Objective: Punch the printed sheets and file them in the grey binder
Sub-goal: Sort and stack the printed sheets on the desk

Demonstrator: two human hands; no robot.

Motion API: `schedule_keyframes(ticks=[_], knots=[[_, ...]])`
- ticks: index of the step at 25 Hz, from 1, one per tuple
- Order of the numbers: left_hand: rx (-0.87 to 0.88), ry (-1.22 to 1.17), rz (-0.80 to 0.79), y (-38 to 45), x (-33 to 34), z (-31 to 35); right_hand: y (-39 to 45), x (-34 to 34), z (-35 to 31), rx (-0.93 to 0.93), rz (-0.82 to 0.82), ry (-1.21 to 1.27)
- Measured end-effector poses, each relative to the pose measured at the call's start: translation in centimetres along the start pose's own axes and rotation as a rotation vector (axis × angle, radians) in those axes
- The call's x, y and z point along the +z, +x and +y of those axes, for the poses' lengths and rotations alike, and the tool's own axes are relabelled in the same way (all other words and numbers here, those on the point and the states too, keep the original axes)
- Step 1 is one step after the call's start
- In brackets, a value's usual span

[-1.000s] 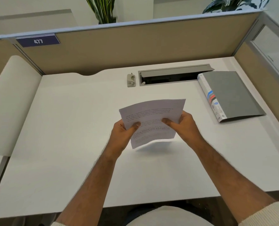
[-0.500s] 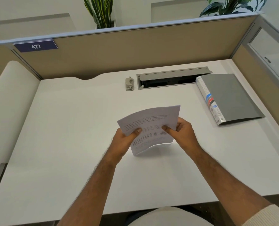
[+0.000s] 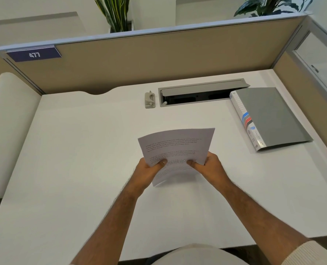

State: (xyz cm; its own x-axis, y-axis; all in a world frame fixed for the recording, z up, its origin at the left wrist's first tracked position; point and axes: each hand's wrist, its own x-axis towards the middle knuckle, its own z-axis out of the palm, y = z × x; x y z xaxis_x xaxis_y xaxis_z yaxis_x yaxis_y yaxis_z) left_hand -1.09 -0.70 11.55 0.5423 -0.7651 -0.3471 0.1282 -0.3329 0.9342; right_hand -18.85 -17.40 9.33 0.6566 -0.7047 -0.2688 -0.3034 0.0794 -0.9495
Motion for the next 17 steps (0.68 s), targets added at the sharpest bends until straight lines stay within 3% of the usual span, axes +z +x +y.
schedule_keyframes(ticks=[17], knots=[[-0.059,-0.013,0.072,9.0,-0.9,-0.6,6.7,-1.9,1.3,0.075,-0.046,-0.053]])
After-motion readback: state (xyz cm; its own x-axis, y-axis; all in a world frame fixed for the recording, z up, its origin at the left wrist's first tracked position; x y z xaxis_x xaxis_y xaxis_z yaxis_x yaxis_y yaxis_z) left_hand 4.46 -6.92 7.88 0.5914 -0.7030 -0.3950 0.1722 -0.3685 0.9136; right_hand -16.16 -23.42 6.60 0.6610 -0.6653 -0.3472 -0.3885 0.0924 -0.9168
